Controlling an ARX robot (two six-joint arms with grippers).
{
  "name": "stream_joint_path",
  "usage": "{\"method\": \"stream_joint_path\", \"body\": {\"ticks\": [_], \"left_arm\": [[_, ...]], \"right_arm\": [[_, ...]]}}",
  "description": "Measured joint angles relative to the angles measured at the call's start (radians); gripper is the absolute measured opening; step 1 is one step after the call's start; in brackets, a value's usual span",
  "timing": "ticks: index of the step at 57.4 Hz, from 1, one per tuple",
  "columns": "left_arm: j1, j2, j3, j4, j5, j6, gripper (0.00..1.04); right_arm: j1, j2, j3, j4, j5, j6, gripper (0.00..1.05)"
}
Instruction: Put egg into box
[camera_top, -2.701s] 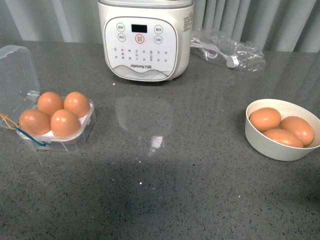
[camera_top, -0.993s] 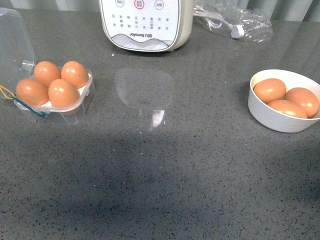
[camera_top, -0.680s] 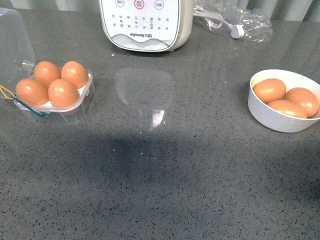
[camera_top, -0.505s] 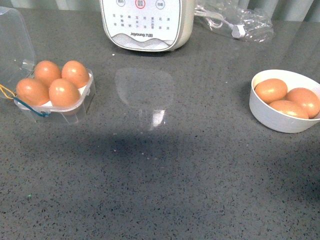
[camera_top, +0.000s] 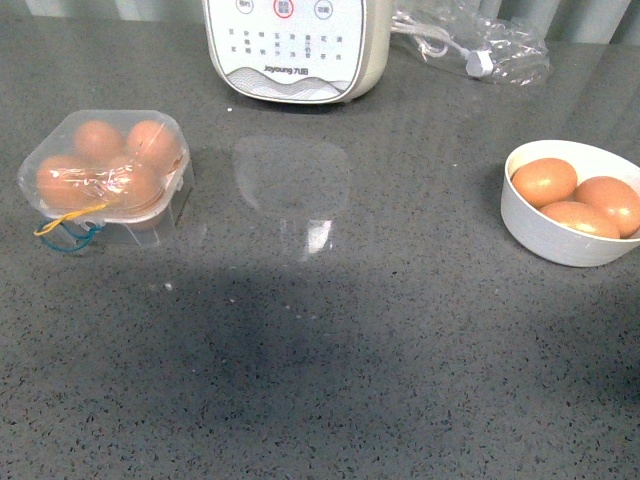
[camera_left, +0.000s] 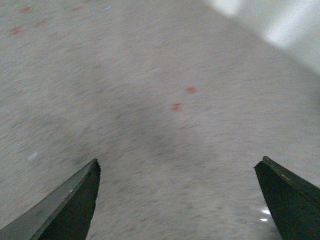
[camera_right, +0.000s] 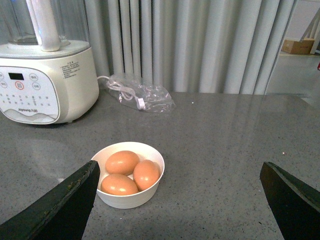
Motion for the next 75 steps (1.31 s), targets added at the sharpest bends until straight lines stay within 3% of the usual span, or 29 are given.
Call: {"method": "stream_joint_path", "body": {"ticks": [5,8,17,31,40,46,50,75], "left_arm": [[0.002,0.0,-0.105,0.309,0.244,0.138,0.79],[-0.017,-0.017,-0.163,0.423,0.304,0.193,0.7],[-0.069,-0.128,-0.262,0.476,0.283,0.268,0.45],[-0.133,-0.288,-0.379,0.42,0.217,0.288,0.04],[-0.177,-0.38,-0.468,0.419,0.178,0.295,0.04],[-0.245,-0.501,-0.498,0.324,0.087,0.295,0.04],[-0.272,-0.584,-0.504,0.257,0.084,0.296,0.04],[-0.275,-0.939,-0.505,-0.063,0.08,0.295,0.04]], "right_arm": [[0.0,0.0,0.0,0.0,0.002,0.0,0.97],[0.0,0.0,0.0,0.0,0.003,0.0,0.97],[-0.001,0.0,0.0,0.0,0.001,0.0,0.97],[-0.001,0.0,0.0,0.0,0.0,0.0,0.97],[-0.001,0.0,0.0,0.0,0.001,0.0,0.97],[-0.001,0.0,0.0,0.0,0.0,0.0,0.97],[-0.001,0.0,0.0,0.0,0.0,0.0,0.97],[-0.001,0.0,0.0,0.0,0.001,0.0,0.97]]}}
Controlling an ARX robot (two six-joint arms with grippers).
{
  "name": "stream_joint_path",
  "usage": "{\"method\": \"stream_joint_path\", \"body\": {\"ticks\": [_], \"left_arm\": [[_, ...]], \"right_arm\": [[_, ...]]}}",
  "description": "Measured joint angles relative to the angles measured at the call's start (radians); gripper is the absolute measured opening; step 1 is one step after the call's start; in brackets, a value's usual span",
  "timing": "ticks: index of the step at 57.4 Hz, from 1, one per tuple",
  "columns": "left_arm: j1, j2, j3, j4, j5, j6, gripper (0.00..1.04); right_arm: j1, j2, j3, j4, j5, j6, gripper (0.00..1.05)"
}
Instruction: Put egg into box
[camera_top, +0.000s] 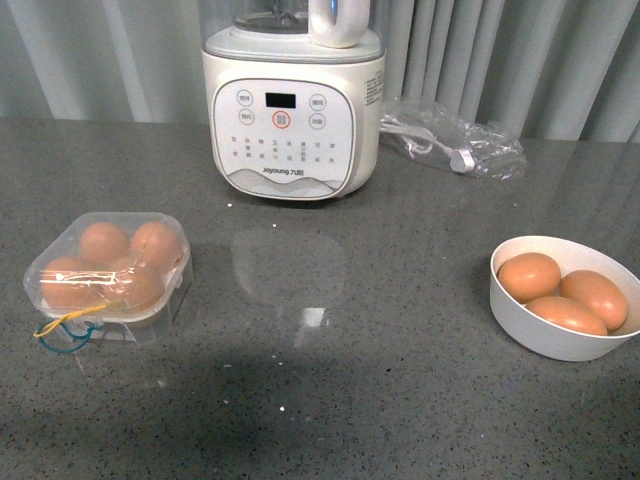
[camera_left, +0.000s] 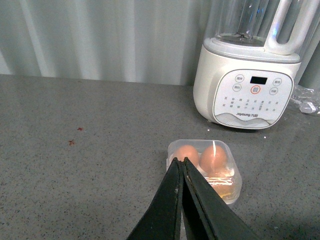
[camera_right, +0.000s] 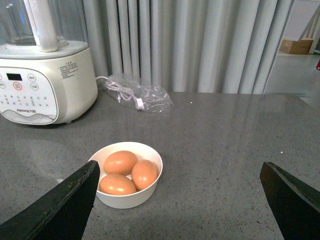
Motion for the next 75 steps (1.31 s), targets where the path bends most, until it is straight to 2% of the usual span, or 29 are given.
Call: {"method": "stream_joint_path", "body": {"ticks": [15,43,48,67,70,75], "left_arm": [[0.0,-0.13,0.0,-0.127,0.0,0.0,0.04],[0.0,-0.27,0.0,-0.267,0.0,0.0,0.04],[0.0,-0.394,0.0,-0.425,0.0,0.0,0.04],[0.0,-0.438,0.0,-0.442,0.0,0.0,0.04],[0.0,-0.438,0.0,-0.442,0.0,0.0,0.09],[0.0,-0.439,0.0,-0.442,0.0,0.0,0.3]], "right_arm": [[0.0,0.0,0.0,0.0,0.0,0.0,0.97],[0.0,0.0,0.0,0.0,0.0,0.0,0.97],[0.0,0.0,0.0,0.0,0.0,0.0,0.97],[0.0,0.0,0.0,0.0,0.0,0.0,0.97],[0.0,0.0,0.0,0.0,0.0,0.0,0.97],[0.0,0.0,0.0,0.0,0.0,0.0,0.97]]}}
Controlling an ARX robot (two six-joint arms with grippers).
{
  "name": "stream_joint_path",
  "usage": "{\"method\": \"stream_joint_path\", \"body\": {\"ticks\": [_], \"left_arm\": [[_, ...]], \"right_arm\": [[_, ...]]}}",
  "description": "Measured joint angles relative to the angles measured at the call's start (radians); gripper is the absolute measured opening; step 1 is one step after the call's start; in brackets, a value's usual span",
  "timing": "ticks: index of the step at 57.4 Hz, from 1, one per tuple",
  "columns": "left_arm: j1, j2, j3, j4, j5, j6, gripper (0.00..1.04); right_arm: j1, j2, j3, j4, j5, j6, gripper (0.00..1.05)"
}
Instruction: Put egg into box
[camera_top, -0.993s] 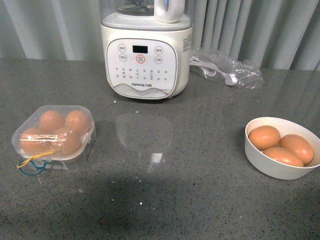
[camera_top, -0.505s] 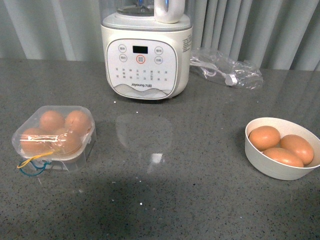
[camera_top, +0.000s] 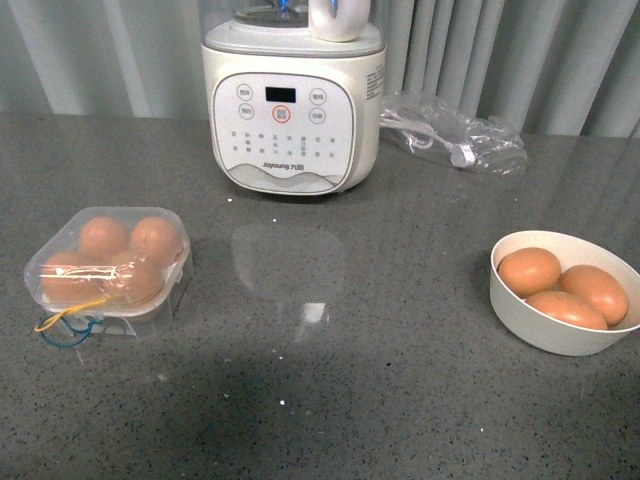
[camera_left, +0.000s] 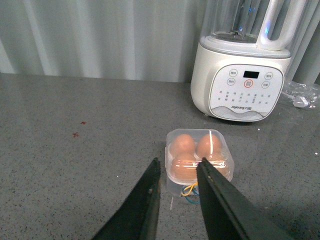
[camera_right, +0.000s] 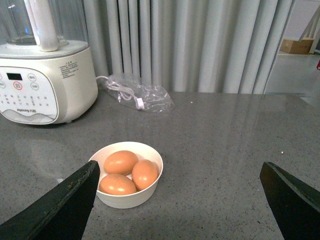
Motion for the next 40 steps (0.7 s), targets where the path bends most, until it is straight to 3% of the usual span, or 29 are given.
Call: {"method": "stream_joint_path", "body": {"ticks": [10,21,40], "left_arm": [[0.0,0.0,0.0,0.0,0.0,0.0,0.69],[0.0,0.0,0.0,0.0,0.0,0.001,1.0],[0.0,0.0,0.0,0.0,0.0,0.002,0.98]], "right_arm": [[0.0,0.0,0.0,0.0,0.0,0.0,0.97],[0.0,0.0,0.0,0.0,0.0,0.0,0.97],[0.0,0.0,0.0,0.0,0.0,0.0,0.97]]}}
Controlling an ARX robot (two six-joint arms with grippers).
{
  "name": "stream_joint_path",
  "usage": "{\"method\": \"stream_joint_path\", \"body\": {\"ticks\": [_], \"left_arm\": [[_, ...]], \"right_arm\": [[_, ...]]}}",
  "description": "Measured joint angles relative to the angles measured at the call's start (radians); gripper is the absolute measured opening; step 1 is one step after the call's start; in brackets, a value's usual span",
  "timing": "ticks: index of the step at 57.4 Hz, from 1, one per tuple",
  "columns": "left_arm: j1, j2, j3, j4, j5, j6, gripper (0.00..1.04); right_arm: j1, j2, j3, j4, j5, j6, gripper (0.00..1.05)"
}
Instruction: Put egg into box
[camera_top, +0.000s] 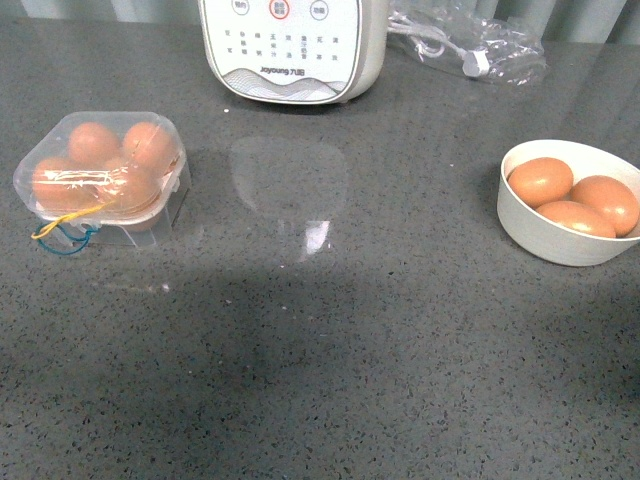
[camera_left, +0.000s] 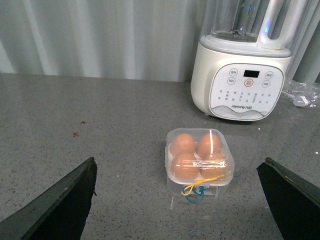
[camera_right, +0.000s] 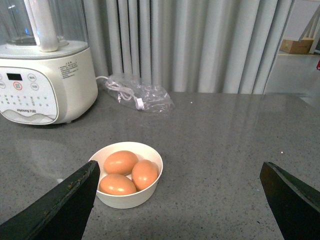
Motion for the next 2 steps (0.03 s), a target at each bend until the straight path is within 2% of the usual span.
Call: {"method": "stream_joint_path", "body": {"ticks": [2], "left_arm": [[0.0,0.0,0.0,0.0,0.0,0.0,0.98]], "right_arm": [[0.0,0.0,0.0,0.0,0.0,0.0,0.97]]}}
